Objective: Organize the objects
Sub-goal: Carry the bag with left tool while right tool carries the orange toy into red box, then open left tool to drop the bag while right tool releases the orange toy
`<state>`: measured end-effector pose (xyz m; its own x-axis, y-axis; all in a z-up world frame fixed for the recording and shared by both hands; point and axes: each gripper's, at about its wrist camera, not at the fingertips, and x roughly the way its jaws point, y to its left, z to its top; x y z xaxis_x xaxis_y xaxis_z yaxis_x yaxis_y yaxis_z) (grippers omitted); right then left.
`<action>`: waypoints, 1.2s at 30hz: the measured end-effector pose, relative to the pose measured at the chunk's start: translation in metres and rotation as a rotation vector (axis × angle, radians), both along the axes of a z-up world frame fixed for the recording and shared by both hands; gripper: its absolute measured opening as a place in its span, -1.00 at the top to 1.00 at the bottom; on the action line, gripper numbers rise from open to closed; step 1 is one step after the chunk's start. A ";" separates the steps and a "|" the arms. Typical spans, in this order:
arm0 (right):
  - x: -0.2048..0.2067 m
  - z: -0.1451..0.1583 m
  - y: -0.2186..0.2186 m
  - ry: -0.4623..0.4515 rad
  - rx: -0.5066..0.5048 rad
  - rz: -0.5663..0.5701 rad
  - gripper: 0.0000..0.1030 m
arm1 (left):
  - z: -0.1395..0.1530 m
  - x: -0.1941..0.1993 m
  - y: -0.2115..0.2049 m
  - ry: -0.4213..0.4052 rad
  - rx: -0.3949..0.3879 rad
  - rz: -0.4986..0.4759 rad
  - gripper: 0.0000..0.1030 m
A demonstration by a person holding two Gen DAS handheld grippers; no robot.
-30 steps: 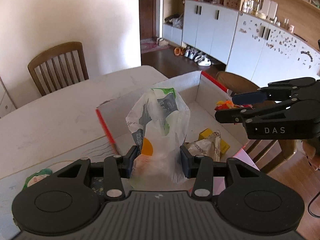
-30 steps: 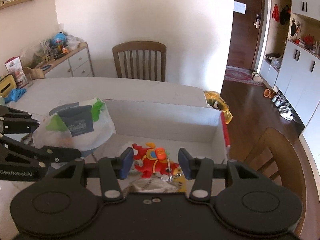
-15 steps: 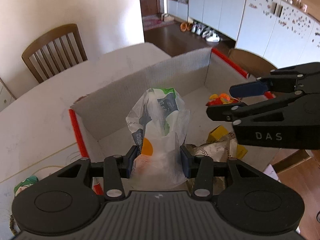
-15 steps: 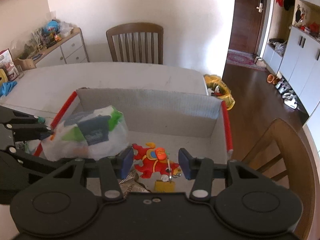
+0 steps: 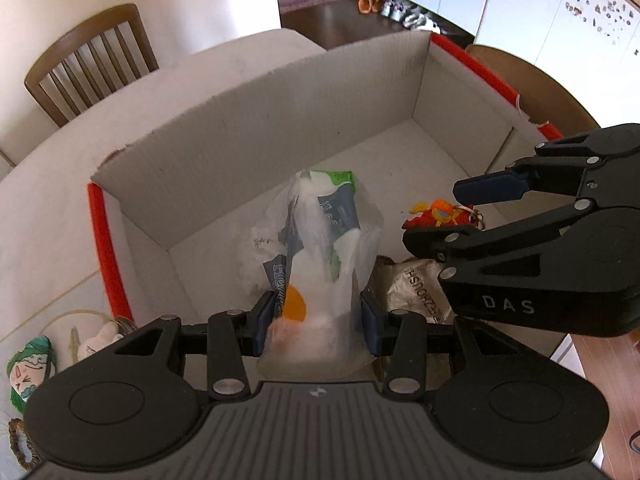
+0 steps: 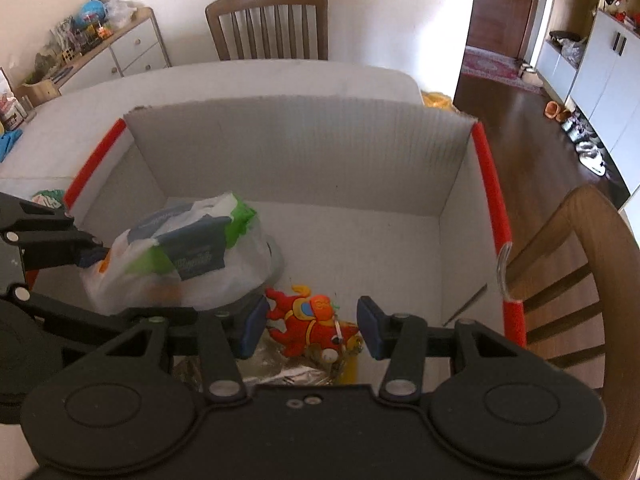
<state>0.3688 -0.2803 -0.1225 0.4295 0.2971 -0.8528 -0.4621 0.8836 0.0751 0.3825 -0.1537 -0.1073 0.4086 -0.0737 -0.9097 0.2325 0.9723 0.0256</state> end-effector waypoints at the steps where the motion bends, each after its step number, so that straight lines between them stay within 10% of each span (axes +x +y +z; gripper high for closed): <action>1: -0.001 -0.001 0.001 0.004 0.000 0.003 0.07 | -0.001 0.000 -0.001 0.007 0.000 -0.002 0.16; 36: -0.017 0.044 -0.018 -0.069 0.090 0.000 -0.19 | 0.023 -0.026 0.003 -0.074 -0.075 0.018 -0.29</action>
